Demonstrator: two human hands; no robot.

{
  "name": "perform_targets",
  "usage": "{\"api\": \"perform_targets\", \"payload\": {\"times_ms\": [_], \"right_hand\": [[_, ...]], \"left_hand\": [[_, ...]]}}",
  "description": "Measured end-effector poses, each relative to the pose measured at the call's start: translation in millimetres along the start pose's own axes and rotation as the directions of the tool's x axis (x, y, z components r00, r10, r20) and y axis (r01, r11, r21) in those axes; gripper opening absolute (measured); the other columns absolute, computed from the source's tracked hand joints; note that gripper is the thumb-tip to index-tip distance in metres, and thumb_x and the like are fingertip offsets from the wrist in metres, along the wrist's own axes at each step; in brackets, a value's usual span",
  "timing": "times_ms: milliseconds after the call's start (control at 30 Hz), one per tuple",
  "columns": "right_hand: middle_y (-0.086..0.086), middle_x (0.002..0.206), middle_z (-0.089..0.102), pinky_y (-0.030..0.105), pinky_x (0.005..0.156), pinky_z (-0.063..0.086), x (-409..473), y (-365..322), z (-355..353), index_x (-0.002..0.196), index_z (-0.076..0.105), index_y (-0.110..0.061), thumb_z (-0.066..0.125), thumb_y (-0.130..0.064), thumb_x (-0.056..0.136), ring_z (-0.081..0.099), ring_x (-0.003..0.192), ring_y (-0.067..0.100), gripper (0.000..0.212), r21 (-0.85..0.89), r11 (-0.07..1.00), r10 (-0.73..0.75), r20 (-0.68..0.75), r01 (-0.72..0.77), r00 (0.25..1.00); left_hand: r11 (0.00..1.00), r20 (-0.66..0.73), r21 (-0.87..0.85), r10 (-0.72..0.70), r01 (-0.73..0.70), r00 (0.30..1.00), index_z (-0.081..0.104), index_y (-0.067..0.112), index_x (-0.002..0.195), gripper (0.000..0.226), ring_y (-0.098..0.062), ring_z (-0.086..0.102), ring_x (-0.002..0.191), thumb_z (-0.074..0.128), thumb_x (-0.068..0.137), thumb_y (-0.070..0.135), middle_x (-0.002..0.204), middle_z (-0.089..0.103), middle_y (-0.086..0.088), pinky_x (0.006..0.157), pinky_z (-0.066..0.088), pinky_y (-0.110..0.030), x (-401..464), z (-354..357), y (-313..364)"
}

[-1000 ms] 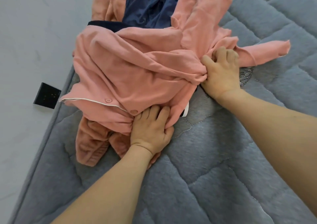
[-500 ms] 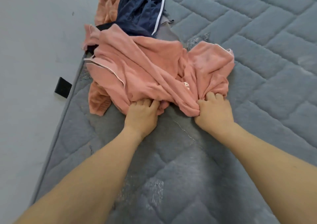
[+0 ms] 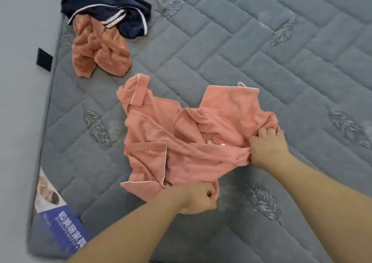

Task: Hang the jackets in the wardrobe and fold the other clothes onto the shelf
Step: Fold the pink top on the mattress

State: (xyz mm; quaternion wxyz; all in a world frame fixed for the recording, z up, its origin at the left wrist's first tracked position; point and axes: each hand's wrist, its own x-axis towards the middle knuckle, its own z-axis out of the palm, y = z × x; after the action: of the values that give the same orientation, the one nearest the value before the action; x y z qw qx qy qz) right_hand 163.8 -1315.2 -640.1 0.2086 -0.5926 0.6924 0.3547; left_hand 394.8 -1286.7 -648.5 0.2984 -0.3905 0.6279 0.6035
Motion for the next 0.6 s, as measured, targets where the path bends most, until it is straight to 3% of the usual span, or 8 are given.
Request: {"api": "perform_targets", "payload": {"times_ms": [67,133,233,300,400,467,533,600], "right_hand": [[0.012,0.135,0.034,0.045,0.107,0.032,-13,26,18,0.135,0.04,-0.024,0.059,-0.03,0.084,0.036,0.127,0.036,0.054,0.202,0.978,0.068,-0.034,-0.059,0.997],[0.016,0.136,0.031,0.044,0.106,0.031,-14,42,27,0.141,0.032,-0.02,0.063,-0.023,0.082,0.036,0.125,0.04,0.067,0.553,0.821,0.206,-0.061,-0.139,0.977],[0.021,0.144,0.033,0.043,0.108,0.034,6,47,27,0.149,0.024,-0.014,0.066,-0.017,0.081,0.04,0.129,0.04,0.08,0.942,0.252,0.424,0.097,-0.22,0.901],[0.023,0.125,0.055,0.034,0.086,0.053,25,39,26,0.145,0.028,-0.008,0.069,-0.018,0.079,0.064,0.107,0.029,0.078,0.961,-0.119,0.401,0.278,-0.251,0.873],[0.023,0.07,0.067,0.029,0.048,0.044,38,18,29,0.101,0.054,0.006,0.072,-0.017,0.072,0.064,0.056,0.028,0.041,0.942,-0.206,0.296,0.317,-0.264,0.901],[0.018,0.042,0.054,0.022,0.035,0.034,43,4,30,0.07,0.051,0.004,0.065,-0.007,0.078,0.044,0.029,0.023,0.019,0.929,-0.296,0.256,0.3,-0.221,0.919],[0.013,0.036,0.048,0.018,0.031,0.031,47,-6,28,0.075,0.048,-0.001,0.063,-0.002,0.079,0.039,0.023,0.02,0.016,0.91,-0.38,0.279,0.286,-0.168,0.916],[0.008,0.051,0.059,0.023,0.038,0.042,49,-8,20,0.091,0.056,-0.002,0.067,-0.002,0.078,0.054,0.037,0.02,0.017,0.9,-0.428,0.337,0.246,-0.085,0.909]], "left_hand": [[0.993,-0.032,0.113,0.022,-0.018,0.999,0.063,0.017,0.09,0.021,-0.018,0.057,0.096,0.045,0.086,0.027,0.107,0.067,-0.005,0.092,0.049,-0.038,0,-14,12],[0.988,-0.34,0.151,0.043,0.01,0.939,0.064,0.02,0.097,0.019,-0.022,0.06,0.102,0.046,0.089,0.022,0.11,0.068,-0.003,0.088,0.047,-0.033,5,-48,21],[0.976,-0.696,0.213,0.115,0.051,0.709,0.06,0.015,0.117,0.032,-0.03,0.056,0.111,0.049,0.087,0.014,0.122,0.062,-0.011,0.089,0.043,-0.033,28,-112,25],[0.954,-0.713,0.26,0.086,0.148,0.696,0.048,0.018,0.137,0.053,-0.03,0.041,0.132,0.05,0.085,0.016,0.144,0.045,-0.011,0.108,0.035,-0.04,48,-144,19],[0.813,-0.635,0.432,-0.032,0.389,0.771,0.035,0.028,0.146,0.068,-0.027,0.011,0.148,0.056,0.081,0.026,0.16,0.017,-0.004,0.118,0.009,-0.054,67,-161,-8],[0.711,-0.624,0.575,0.062,0.405,0.779,0.054,0.025,0.129,0.049,-0.029,0.026,0.141,0.058,0.081,0.035,0.146,0.038,-0.008,0.119,0.01,-0.053,69,-162,-22],[0.643,-0.614,0.65,0.13,0.405,0.778,0.064,0.024,0.107,0.03,-0.03,0.047,0.123,0.056,0.085,0.043,0.12,0.061,-0.007,0.112,0.026,-0.042,56,-159,-36],[0.595,-0.653,0.634,0.07,0.494,0.754,0.065,0.022,0.099,0.026,-0.027,0.061,0.107,0.053,0.088,0.041,0.107,0.069,-0.004,0.092,0.04,-0.034,33,-157,-59]]}}
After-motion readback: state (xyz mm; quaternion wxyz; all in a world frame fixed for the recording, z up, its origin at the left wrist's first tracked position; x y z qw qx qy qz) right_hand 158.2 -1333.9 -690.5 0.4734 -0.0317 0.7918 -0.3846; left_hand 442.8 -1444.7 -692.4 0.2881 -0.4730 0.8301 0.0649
